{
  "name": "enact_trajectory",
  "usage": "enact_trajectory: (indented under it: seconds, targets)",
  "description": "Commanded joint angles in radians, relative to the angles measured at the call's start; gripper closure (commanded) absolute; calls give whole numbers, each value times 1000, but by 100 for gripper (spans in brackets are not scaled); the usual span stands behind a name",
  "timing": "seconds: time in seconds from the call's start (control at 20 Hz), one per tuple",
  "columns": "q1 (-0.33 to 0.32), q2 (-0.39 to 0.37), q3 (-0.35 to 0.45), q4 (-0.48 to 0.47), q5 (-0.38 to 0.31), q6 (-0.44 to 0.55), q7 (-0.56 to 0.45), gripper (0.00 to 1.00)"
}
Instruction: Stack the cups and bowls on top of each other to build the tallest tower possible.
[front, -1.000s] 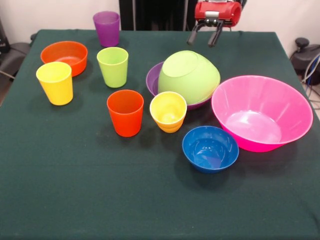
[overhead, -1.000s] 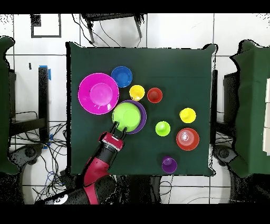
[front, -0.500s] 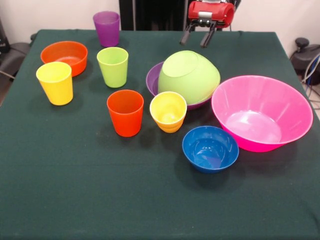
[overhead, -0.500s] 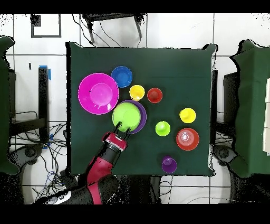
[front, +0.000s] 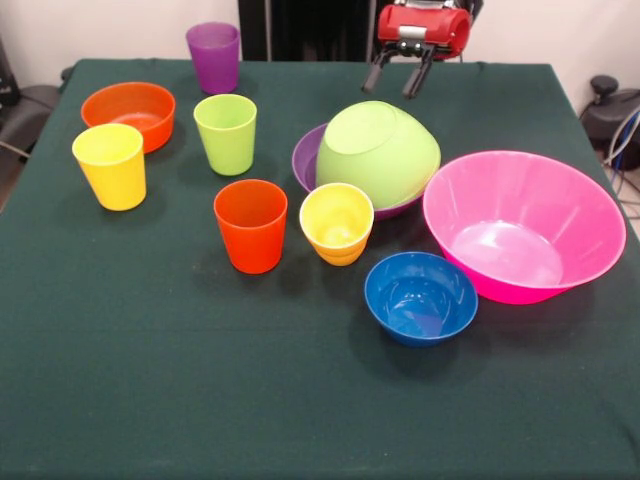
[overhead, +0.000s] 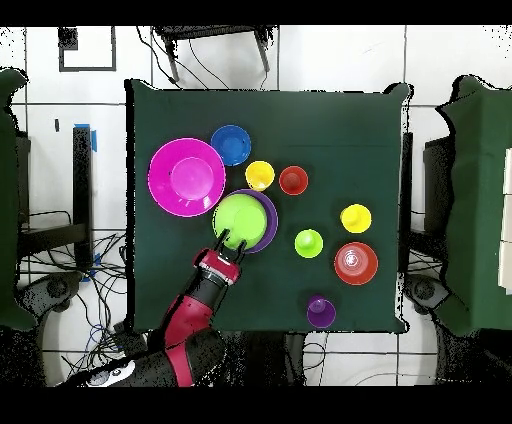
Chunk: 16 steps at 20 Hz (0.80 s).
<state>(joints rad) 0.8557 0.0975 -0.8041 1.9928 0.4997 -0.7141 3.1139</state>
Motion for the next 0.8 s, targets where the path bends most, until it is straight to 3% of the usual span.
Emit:
enact_trajectory:
  seconds: [0.05, 0.45, 0.65, 0.8]
  targets:
    - [0, 51, 142, -166, 17, 119, -82, 0]
    - [24, 96, 129, -194, 52, 138, -111, 0]
    - [18, 79, 138, -191, 10, 150, -105, 0]
    - [40, 102, 139, -197, 47, 160, -107, 0]
